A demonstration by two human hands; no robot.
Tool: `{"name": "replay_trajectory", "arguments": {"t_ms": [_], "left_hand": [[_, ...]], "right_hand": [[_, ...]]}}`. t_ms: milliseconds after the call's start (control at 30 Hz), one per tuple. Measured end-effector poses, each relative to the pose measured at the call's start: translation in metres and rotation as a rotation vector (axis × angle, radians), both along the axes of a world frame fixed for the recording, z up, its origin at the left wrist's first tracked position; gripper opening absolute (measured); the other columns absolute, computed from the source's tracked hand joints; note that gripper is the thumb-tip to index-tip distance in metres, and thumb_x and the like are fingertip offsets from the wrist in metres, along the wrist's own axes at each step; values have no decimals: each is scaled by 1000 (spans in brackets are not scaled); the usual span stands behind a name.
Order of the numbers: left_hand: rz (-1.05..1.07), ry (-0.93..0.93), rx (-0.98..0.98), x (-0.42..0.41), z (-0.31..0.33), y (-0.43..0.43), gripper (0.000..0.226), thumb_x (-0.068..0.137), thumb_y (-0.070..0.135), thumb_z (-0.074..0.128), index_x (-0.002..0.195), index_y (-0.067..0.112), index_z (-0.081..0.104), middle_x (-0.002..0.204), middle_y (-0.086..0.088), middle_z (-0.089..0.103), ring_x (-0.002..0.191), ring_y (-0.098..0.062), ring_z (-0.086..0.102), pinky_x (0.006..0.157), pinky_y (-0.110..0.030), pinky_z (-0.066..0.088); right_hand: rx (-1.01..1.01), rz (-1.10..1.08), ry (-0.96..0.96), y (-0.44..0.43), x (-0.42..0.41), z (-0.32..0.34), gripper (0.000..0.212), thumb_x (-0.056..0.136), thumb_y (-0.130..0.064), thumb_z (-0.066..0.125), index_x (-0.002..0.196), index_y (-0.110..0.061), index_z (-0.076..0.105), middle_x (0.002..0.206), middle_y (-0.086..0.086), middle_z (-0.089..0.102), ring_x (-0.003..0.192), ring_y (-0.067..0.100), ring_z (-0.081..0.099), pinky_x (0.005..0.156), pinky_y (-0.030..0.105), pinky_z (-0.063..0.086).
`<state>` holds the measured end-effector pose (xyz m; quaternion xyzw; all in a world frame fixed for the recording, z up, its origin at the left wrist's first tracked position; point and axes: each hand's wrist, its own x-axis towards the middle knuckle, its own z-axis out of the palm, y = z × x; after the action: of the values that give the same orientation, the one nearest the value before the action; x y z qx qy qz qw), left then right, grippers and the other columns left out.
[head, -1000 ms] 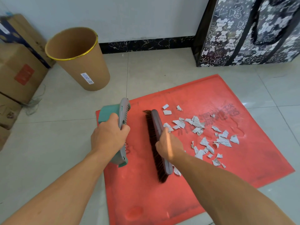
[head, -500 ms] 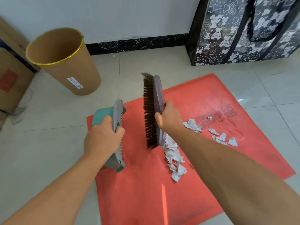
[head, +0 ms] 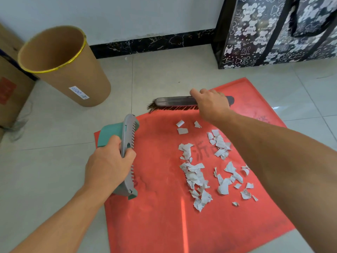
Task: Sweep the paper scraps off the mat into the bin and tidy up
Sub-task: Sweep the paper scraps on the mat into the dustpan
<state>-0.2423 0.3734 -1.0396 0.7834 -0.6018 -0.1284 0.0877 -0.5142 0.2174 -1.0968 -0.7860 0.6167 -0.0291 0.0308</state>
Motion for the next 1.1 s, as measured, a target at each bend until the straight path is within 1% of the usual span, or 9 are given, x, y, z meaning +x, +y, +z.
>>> {"name": "replay_trajectory", "arguments": {"t_ms": [167, 333, 400, 533, 667, 800, 867, 1000, 1100], "left_hand": [[-18, -11, 5, -2, -2, -3, 29, 84, 38, 56, 72, 18, 39, 63, -8, 54, 62, -35, 51, 57, -38, 43], [-51, -30, 7, -10, -4, -5, 27, 85, 36, 56, 73, 18, 41, 62, -7, 54, 60, -35, 49, 57, -37, 39], [-60, -29, 4, -12, -4, -4, 27, 85, 37, 56, 73, 18, 41, 61, -6, 53, 58, -31, 48, 56, -36, 38], [-72, -45, 5, -16, -4, -2, 27, 86, 37, 55, 74, 17, 41, 60, -7, 53, 57, -32, 48, 56, -36, 40], [-76, -44, 26, -19, -2, -2, 27, 86, 39, 55, 73, 19, 40, 60, -7, 53, 57, -32, 50, 56, -37, 43], [-67, -43, 39, -18, -1, -3, 27, 85, 39, 54, 74, 18, 41, 61, -7, 54, 59, -33, 51, 58, -39, 47], [-58, -37, 35, -16, 0, -3, 27, 85, 39, 55, 75, 18, 42, 62, -8, 54, 60, -33, 51, 59, -39, 47], [-52, -37, 36, -12, -1, -3, 26, 85, 38, 56, 74, 19, 42, 62, -7, 54, 61, -34, 52, 58, -39, 46], [-47, -20, 19, -11, -1, -3, 28, 84, 37, 58, 73, 20, 40, 61, -6, 53, 59, -34, 50, 56, -37, 41]], "right_hand": [[90, -52, 24, 9, -4, -23, 39, 85, -3, 54, 118, -21, 43, 105, 8, 60, 98, 34, 57, 85, 46, 42], [185, -21, 107, 34, -2, -35, 44, 88, -4, 52, 126, -23, 40, 113, 8, 54, 107, 34, 53, 93, 51, 40], [282, 32, 120, 44, -3, -33, 48, 87, -6, 55, 128, -26, 39, 115, 7, 52, 107, 32, 53, 89, 49, 44], [386, 167, 186, 64, -7, -26, 47, 86, -12, 58, 127, -26, 40, 114, 4, 50, 102, 29, 54, 66, 39, 44], [340, 191, 151, 58, -10, -6, 36, 86, -16, 57, 119, -22, 43, 97, 3, 50, 87, 27, 57, 59, 35, 42], [282, 73, 63, 36, -19, 13, 30, 84, -18, 60, 109, -21, 42, 89, 0, 49, 76, 25, 54, 65, 37, 49], [224, 4, 23, 25, -29, 16, 29, 85, -15, 59, 108, -22, 42, 94, 0, 54, 79, 25, 57, 67, 39, 52], [104, -113, 34, 3, -53, 11, 34, 83, -3, 59, 110, -18, 44, 105, 8, 54, 94, 34, 58, 67, 41, 40], [50, -147, 51, -9, -66, -1, 32, 83, 0, 57, 108, -14, 45, 109, 14, 54, 98, 38, 56, 75, 47, 42]]}}
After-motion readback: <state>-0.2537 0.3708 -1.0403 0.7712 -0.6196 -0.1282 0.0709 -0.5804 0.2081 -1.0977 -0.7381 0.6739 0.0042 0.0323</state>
